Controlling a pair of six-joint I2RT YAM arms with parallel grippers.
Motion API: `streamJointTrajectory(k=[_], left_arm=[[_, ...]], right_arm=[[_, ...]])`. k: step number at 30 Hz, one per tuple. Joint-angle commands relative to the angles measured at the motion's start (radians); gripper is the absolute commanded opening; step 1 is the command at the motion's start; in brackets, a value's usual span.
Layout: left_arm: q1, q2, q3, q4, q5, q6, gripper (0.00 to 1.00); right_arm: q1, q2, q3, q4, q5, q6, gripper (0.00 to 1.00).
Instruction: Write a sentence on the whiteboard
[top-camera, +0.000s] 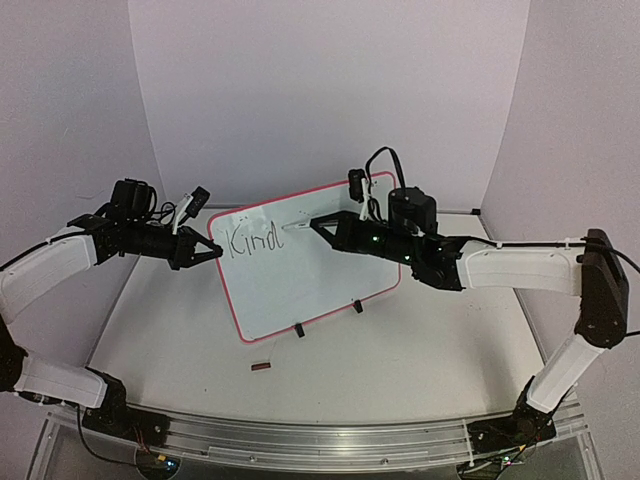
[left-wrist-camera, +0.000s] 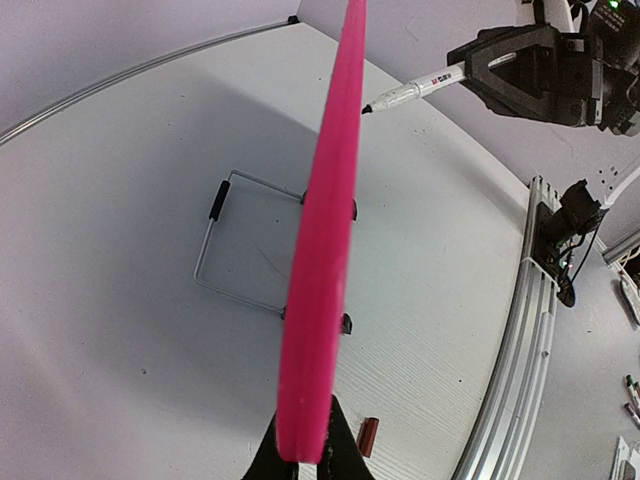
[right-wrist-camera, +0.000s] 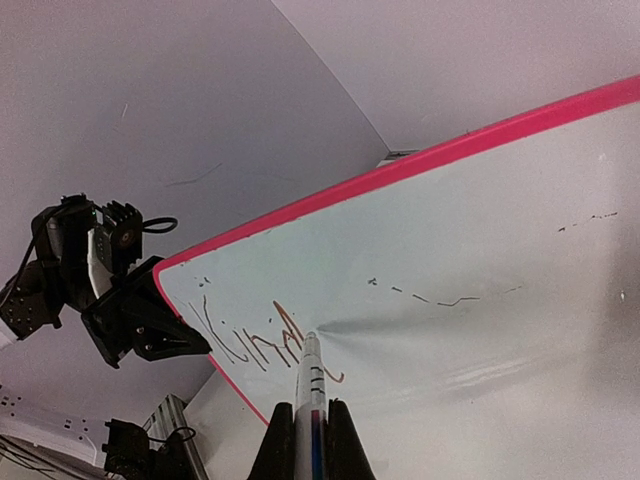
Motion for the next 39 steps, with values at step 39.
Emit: streamJointTrajectory(k=[39], left_arm=[[-0.016,0.008,0.008,-0.030,-0.085,0.046,0.00]], right_arm=[[-0.007,0.022,0.006,0.077,0.012,0.069,0.00]])
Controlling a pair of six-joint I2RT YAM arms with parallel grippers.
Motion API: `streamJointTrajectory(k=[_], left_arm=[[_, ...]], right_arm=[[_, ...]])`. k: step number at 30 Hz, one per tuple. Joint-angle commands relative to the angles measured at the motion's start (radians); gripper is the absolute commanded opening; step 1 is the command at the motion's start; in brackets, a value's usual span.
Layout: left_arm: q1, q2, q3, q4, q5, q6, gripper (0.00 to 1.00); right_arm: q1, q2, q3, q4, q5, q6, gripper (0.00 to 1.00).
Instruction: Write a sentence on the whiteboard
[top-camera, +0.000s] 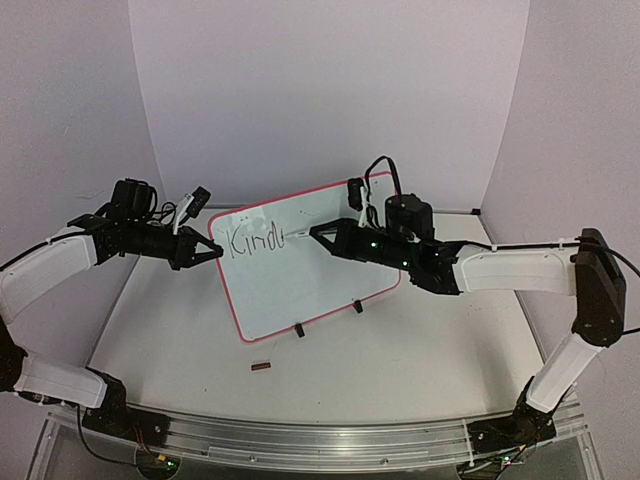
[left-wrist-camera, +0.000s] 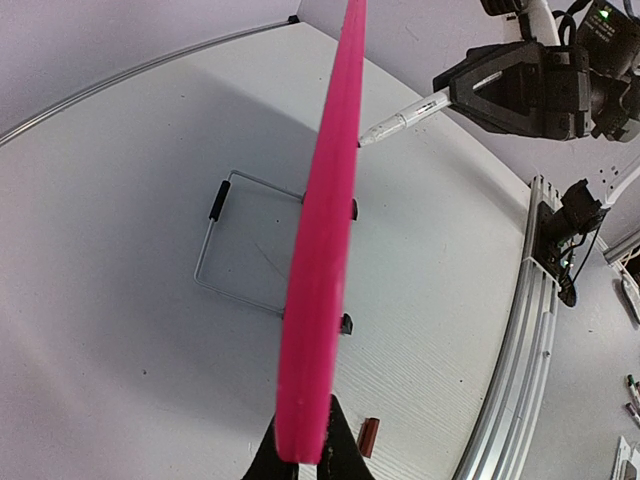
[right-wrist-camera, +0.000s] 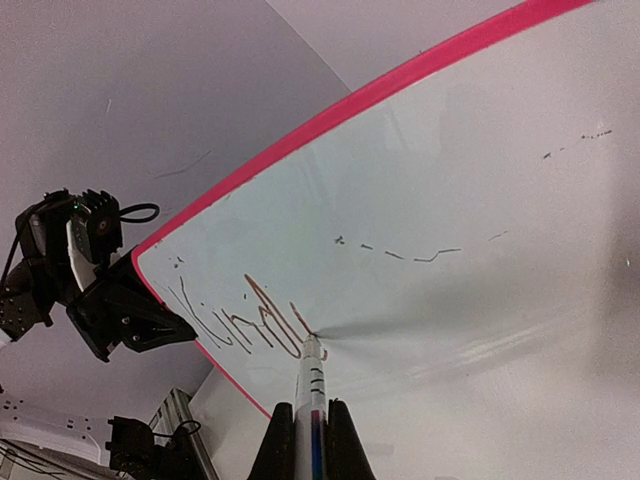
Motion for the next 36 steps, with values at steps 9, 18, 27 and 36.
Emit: streamJointTrajectory(k=[9,18,27,36], left_arm=[[-0.012,0.007,0.008,-0.031,-0.079,0.047,0.00],[-0.012,0.006,0.009,-0.032,-0.081,0.048,0.00],[-0.012,0.007,0.008,-0.031,-0.080,0.048,0.00],[-0.013,0.009,0.007,-0.031,-0.081,0.047,0.00]], right_arm=[[-0.005,0.004,0.035,0.070,0.048,0.003,0.00],[-0.005,-0.030,0.001,0.081,0.102,0.003,0.00],[-0.006,-0.054,-0.044,0.084,0.114,0.009,0.00],[-0.006,-0.049,-0.086,0.083,0.096,0.027,0.00]])
